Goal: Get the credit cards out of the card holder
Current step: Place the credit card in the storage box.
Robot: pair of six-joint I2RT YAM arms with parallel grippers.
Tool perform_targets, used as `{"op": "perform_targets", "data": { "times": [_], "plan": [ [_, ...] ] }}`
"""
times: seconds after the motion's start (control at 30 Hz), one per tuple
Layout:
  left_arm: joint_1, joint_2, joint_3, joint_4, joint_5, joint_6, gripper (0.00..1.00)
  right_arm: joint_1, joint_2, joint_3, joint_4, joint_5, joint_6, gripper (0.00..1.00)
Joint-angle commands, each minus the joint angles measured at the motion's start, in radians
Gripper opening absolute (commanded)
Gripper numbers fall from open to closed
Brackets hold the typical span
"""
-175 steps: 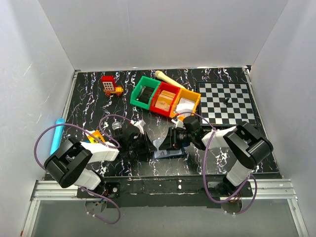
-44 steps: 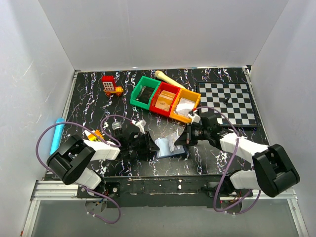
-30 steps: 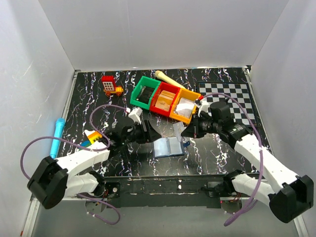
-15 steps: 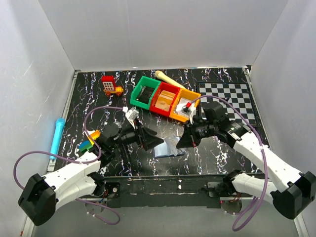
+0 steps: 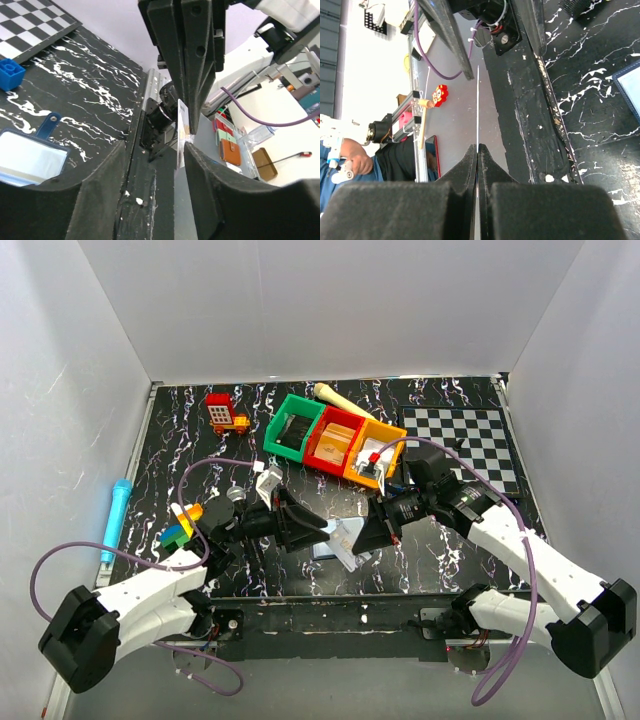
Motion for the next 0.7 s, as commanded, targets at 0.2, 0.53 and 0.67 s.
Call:
{"op": "perform_targets", "data": {
  "times": [0.2, 0.53, 0.67],
  "plan": [
    [0.002, 0.049, 0.0, 0.156, 0.136, -0.049, 0.31, 0.008, 0.005, 0.024, 0.044, -0.067, 0.011, 0.01],
    [0.002, 0.085, 0.005, 0.21, 0.204, -0.083, 0.08, 0.011, 0.023, 0.03, 0.048, -0.065, 0.008, 0.01],
    [0.001, 0.096, 0.008, 0.22, 0.213, -0.09, 0.0, 0.011, 0.023, 0.036, 0.044, -0.056, 0.004, 0.01]
  ]
}}
